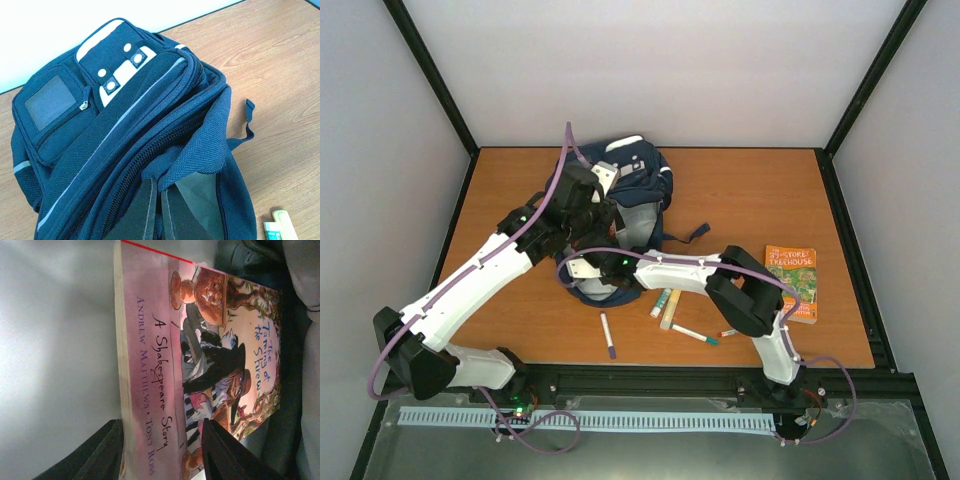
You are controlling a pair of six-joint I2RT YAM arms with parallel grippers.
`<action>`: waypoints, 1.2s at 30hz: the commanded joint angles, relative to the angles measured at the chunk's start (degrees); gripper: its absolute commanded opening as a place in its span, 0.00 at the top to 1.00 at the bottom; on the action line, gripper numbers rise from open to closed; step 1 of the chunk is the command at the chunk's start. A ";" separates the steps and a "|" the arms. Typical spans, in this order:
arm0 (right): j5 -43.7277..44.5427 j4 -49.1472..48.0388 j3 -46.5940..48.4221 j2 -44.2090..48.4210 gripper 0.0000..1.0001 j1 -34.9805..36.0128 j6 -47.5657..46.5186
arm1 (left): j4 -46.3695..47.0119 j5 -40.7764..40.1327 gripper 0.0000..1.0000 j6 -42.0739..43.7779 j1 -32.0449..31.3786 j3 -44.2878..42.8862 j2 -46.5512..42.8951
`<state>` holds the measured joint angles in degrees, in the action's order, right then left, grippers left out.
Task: Pack the student bag
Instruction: Place the book in the student bag.
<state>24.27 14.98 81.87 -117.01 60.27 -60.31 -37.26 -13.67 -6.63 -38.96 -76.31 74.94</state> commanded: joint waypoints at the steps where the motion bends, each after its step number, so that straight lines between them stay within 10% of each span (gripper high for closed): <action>1: 2.54 -4.61 3.05 -3.22 0.57 -0.58 -2.33 | 5.32 0.19 0.99 0.46 0.39 -1.38 -2.75; 25: 6.42 -10.68 5.95 -7.90 0.70 -3.40 -5.43 | 5.34 0.75 0.99 0.75 0.38 -1.38 -3.37; 36: 3.67 -2.76 3.70 -1.53 0.52 -2.82 1.23 | 5.28 1.31 0.99 0.96 0.39 -1.29 -3.49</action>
<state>28.95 9.04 86.50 -123.59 57.34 -62.65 -37.23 -13.02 -6.22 -38.87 -76.20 74.61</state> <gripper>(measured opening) 0.470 0.034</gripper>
